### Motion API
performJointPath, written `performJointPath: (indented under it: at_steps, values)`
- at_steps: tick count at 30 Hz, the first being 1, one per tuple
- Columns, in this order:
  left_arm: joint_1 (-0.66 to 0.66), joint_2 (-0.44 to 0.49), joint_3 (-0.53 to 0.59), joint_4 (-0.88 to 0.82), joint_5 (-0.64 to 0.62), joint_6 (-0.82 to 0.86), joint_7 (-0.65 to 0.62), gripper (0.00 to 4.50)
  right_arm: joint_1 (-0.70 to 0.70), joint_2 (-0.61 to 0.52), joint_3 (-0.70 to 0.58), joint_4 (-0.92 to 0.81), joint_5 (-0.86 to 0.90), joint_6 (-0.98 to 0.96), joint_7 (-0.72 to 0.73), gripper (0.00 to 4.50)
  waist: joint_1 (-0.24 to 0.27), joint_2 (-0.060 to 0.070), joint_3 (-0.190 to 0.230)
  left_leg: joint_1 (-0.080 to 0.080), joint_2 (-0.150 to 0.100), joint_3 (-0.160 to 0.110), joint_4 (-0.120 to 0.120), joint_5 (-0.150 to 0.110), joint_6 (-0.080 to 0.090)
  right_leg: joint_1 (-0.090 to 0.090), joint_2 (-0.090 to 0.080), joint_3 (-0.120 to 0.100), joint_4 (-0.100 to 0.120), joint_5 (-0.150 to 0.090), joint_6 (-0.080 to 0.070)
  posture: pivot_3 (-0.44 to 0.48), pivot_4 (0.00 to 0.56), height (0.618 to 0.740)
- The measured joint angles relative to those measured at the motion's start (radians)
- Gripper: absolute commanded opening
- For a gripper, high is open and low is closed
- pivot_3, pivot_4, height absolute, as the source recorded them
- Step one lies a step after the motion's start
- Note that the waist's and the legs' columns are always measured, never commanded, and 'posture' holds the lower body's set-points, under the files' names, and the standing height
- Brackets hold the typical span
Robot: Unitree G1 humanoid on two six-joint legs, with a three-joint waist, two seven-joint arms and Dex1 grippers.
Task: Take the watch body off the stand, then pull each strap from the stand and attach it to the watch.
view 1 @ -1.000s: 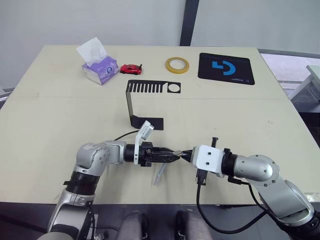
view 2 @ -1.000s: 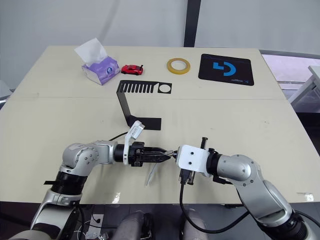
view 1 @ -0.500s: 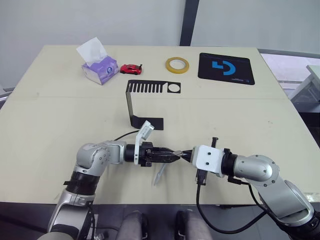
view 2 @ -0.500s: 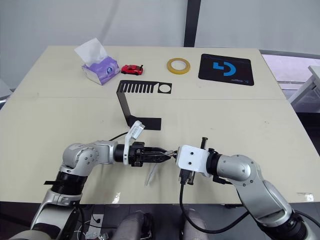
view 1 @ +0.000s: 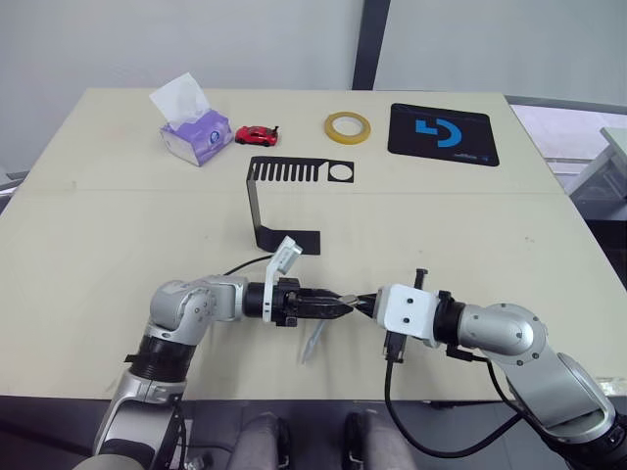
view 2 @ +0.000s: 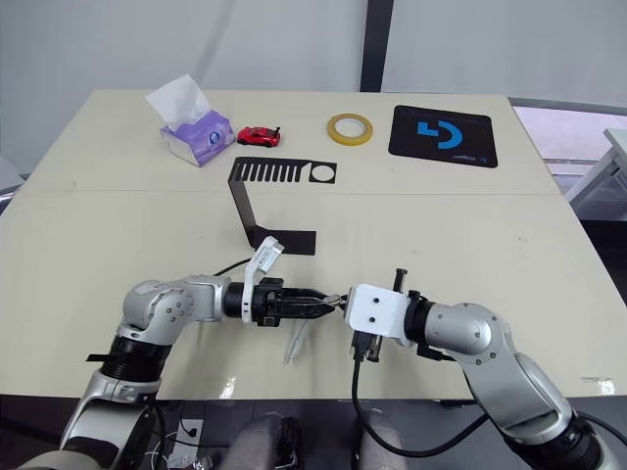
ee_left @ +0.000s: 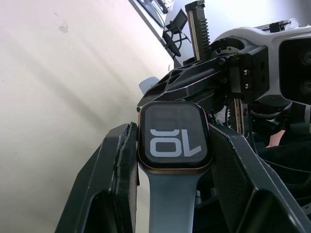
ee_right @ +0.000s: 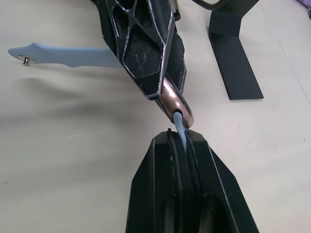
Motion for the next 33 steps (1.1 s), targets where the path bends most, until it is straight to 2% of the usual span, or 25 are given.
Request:
performJointPath:
  at_steps: [10, 13, 16, 19, 20, 23, 24, 25, 29, 30, 31, 33]
  values:
    - [0.000, 0.000, -0.001, 0.000, 0.000, -0.001, 0.000, 1.75, 0.000, 0.000, 0.000, 0.000, 0.000, 0.001, 0.002, 0.00, 0.000, 0.000, 0.000, 0.000, 0.000, 0.000, 0.000, 0.000, 0.000, 0.000, 0.000, 0.000, 0.000, 0.000, 0.000, 0.000, 0.150, 0.740]
    - [0.000, -0.006, -0.008, -0.009, 0.000, -0.004, -0.006, 1.75, 0.003, 0.016, -0.003, 0.000, 0.011, 0.020, -0.002, 1.10, 0.001, 0.000, 0.000, 0.000, 0.000, 0.000, 0.000, 0.000, 0.000, 0.000, 0.000, 0.000, 0.000, 0.000, 0.000, 0.000, 0.150, 0.740]
    - [-0.001, -0.038, -0.046, -0.039, -0.002, -0.014, -0.018, 1.75, 0.006, 0.031, -0.002, -0.020, 0.050, 0.022, 0.010, 2.62, 0.002, 0.000, 0.000, -0.001, -0.001, 0.000, 0.000, 0.000, 0.000, 0.000, 0.000, 0.000, -0.001, 0.000, 0.000, 0.000, 0.150, 0.740]
    - [0.008, -0.013, -0.061, -0.042, 0.005, -0.064, -0.047, 1.75, 0.056, -0.038, -0.080, -0.049, 0.088, -0.004, 0.048, 4.29, 0.001, 0.000, 0.000, 0.000, 0.000, 0.000, -0.001, 0.000, 0.000, 0.000, 0.000, 0.000, -0.002, 0.000, 0.000, 0.000, 0.150, 0.740]
    - [0.012, 0.005, -0.062, -0.044, 0.017, -0.104, -0.068, 1.75, 0.091, -0.070, -0.123, -0.051, 0.108, -0.021, 0.074, 4.44, 0.001, 0.000, 0.000, 0.000, 0.000, 0.000, -0.002, 0.000, 0.000, 0.000, 0.000, 0.000, -0.002, 0.000, 0.000, 0.000, 0.150, 0.740]
    - [0.046, 0.069, -0.047, -0.052, 0.077, -0.294, -0.154, 1.75, 0.215, -0.136, -0.266, -0.051, 0.184, -0.083, 0.156, 4.44, 0.001, 0.000, 0.000, 0.000, 0.000, 0.000, -0.004, 0.000, 0.000, 0.000, 0.000, -0.001, -0.004, 0.000, 0.000, 0.000, 0.150, 0.740]
    - [0.063, 0.067, -0.023, -0.049, 0.116, -0.442, -0.191, 1.75, 0.269, -0.134, -0.341, -0.049, 0.226, -0.126, 0.181, 4.44, 0.003, 0.000, 0.000, 0.000, 0.000, 0.000, -0.004, 0.000, 0.000, 0.000, 0.000, -0.001, -0.005, 0.000, 0.000, 0.000, 0.150, 0.740]
    - [0.067, 0.064, -0.011, -0.048, 0.131, -0.509, -0.206, 1.75, 0.282, -0.133, -0.369, -0.048, 0.240, -0.140, 0.188, 4.44, 0.002, 0.000, 0.000, 0.000, 0.000, 0.000, -0.003, 0.000, 0.000, 0.001, 0.000, -0.001, -0.005, 0.000, 0.000, 0.000, 0.150, 0.740]
    - [0.081, 0.049, 0.025, 0.015, 0.304, -1.103, -0.314, 1.75, 0.411, -0.036, -0.589, -0.027, 0.389, -0.236, 0.221, 4.44, 0.004, 0.000, 0.000, 0.000, 0.000, 0.000, -0.004, 0.000, 0.000, 0.002, -0.001, -0.001, -0.006, 0.000, 0.000, 0.000, 0.150, 0.740]
    - [0.081, 0.049, 0.033, 0.028, 0.323, -1.176, -0.325, 1.75, 0.429, -0.021, -0.616, -0.024, 0.415, -0.250, 0.230, 4.44, 0.006, 0.000, 0.000, 0.000, 0.000, 0.000, -0.004, 0.000, 0.000, 0.002, -0.001, -0.002, -0.006, 0.000, 0.000, 0.000, 0.150, 0.740]
    - [0.078, 0.058, 0.064, 0.082, 0.382, -1.408, -0.350, 1.75, 0.481, 0.010, -0.699, -0.019, 0.500, -0.268, 0.248, 4.44, 0.008, 0.000, 0.000, 0.000, 0.000, 0.000, -0.004, -0.001, 0.001, 0.002, -0.002, -0.001, -0.006, 0.000, 0.000, 0.000, 0.150, 0.740]
    - [0.069, 0.069, 0.085, 0.135, 0.422, -1.591, -0.364, 1.75, 0.497, 0.031, -0.787, -0.024, 0.601, -0.257, 0.225, 4.44, 0.006, 0.000, 0.000, 0.001, 0.000, 0.000, -0.003, -0.002, 0.002, 0.002, -0.002, -0.001, -0.006, 0.002, 0.000, 0.000, 0.150, 0.740]
